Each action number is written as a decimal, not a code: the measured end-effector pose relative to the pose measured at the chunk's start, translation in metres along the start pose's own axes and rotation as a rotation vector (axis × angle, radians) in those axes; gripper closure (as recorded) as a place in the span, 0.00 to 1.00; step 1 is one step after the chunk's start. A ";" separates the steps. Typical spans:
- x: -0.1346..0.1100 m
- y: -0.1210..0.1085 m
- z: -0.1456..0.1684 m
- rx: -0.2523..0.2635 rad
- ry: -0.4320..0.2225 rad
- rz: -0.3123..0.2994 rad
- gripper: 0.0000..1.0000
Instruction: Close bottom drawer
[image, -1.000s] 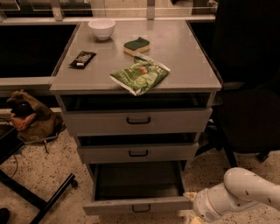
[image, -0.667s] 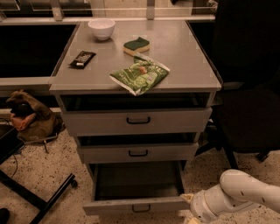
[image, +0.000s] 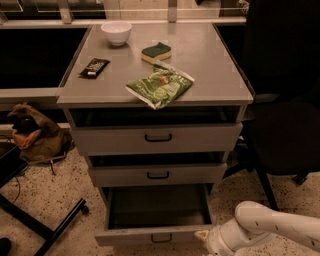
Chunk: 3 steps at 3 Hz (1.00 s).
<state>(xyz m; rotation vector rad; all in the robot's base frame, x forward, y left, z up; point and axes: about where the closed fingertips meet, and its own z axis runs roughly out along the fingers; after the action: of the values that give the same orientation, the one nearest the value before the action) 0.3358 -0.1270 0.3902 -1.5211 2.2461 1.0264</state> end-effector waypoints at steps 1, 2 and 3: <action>0.019 0.001 0.026 -0.043 0.005 0.020 0.00; 0.019 0.001 0.026 -0.043 0.005 0.020 0.00; 0.020 -0.010 0.051 -0.093 -0.021 0.007 0.00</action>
Offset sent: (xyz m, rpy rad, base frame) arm -0.0107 0.0023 -0.0245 0.0070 0.0363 0.0098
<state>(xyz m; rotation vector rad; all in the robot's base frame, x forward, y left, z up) 0.3271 -0.1099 0.3378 -1.5330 2.2197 1.1577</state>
